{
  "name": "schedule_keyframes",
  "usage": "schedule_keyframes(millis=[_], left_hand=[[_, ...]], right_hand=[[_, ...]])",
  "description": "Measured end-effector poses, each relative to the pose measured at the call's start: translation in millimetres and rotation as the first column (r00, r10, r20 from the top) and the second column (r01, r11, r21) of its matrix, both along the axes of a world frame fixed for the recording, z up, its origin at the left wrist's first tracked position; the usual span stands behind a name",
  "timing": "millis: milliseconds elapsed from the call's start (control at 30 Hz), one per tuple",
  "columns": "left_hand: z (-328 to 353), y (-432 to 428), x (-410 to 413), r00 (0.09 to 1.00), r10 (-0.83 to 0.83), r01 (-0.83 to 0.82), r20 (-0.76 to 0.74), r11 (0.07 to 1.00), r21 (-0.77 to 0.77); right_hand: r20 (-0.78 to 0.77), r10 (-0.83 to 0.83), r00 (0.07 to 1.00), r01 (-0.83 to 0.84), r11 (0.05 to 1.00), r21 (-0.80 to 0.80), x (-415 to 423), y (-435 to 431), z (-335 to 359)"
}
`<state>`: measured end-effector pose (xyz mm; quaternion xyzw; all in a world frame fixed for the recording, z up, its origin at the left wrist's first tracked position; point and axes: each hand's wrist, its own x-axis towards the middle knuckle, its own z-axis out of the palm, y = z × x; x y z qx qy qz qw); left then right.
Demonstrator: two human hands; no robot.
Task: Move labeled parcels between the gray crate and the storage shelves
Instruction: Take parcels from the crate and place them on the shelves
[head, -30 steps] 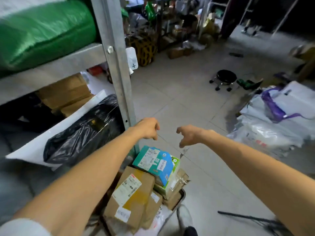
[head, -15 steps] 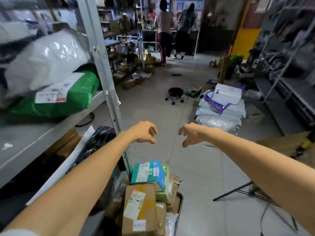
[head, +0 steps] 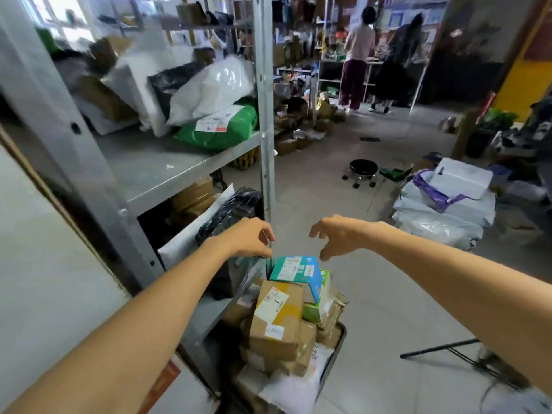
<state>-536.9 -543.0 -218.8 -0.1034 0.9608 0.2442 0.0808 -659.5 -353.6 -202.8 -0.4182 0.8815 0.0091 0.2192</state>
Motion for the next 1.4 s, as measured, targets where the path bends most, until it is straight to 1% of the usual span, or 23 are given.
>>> schedule_keyframes(millis=[167, 267, 367, 433, 500, 633, 700, 800, 833, 967, 1067, 1133, 1267, 1333, 1400], left_hand=[[13, -19, 93, 0.986, 0.166, -0.166, -0.006, 0.985, -0.052], [17, -30, 153, 0.955, 0.294, -0.295, -0.034, 0.955, -0.035], [19, -29, 220, 0.913, 0.405, -0.406, -0.055, 0.914, -0.018], [20, -25, 269, 0.867, 0.494, -0.496, -0.065, 0.868, -0.019], [22, -22, 323, 0.803, 0.593, -0.596, -0.061, 0.803, -0.031], [23, -7, 439, 0.633, 0.773, -0.774, -0.039, 0.630, -0.071], [24, 13, 491, 0.546, 0.838, -0.835, -0.023, 0.541, -0.101], [28, 50, 557, 0.453, 0.891, -0.886, -0.034, 0.445, -0.130], [29, 62, 577, 0.409, 0.912, -0.904, -0.027, 0.402, -0.145], [32, 112, 663, 0.134, 0.991, -0.974, 0.015, 0.135, -0.181], [33, 158, 710, -0.086, 0.996, -0.987, -0.008, -0.086, -0.136], [35, 191, 730, -0.210, 0.978, -0.969, -0.008, -0.209, -0.127], [37, 249, 752, -0.403, 0.915, -0.902, 0.000, -0.398, -0.165], [35, 270, 758, -0.481, 0.876, -0.856, -0.020, -0.475, -0.204], [31, 285, 762, -0.542, 0.840, -0.813, -0.035, -0.534, -0.232]], right_hand=[[-0.040, 0.197, 0.980, -0.198, 0.979, -0.050, 65, -42, 18], [-0.115, 0.374, 0.920, -0.380, 0.924, -0.036, 109, -71, 24], [-0.147, 0.512, 0.846, -0.517, 0.856, 0.006, 155, -97, 33], [-0.148, 0.579, 0.802, -0.583, 0.812, 0.013, 191, -111, 43], [-0.117, 0.630, 0.768, -0.635, 0.773, -0.011, 231, -127, 48], [-0.033, 0.734, 0.678, -0.735, 0.677, -0.049, 322, -155, 46], [-0.022, 0.809, 0.587, -0.808, 0.584, -0.075, 373, -166, 42], [-0.013, 0.908, 0.418, -0.905, 0.415, -0.097, 454, -171, 41], [-0.007, 0.935, 0.355, -0.930, 0.352, -0.107, 482, -170, 42], [-0.043, 0.998, 0.051, -0.995, 0.048, -0.082, 588, -164, 41], [0.000, 0.993, -0.115, -0.985, -0.114, -0.132, 654, -151, 43], [0.011, 0.974, -0.225, -0.964, -0.220, -0.148, 690, -141, 44], [0.022, 0.909, -0.416, -0.896, -0.405, -0.182, 750, -124, 42], [0.010, 0.873, -0.487, -0.860, -0.478, -0.181, 774, -117, 38], [0.013, 0.841, -0.541, -0.829, -0.531, -0.176, 793, -108, 34]])
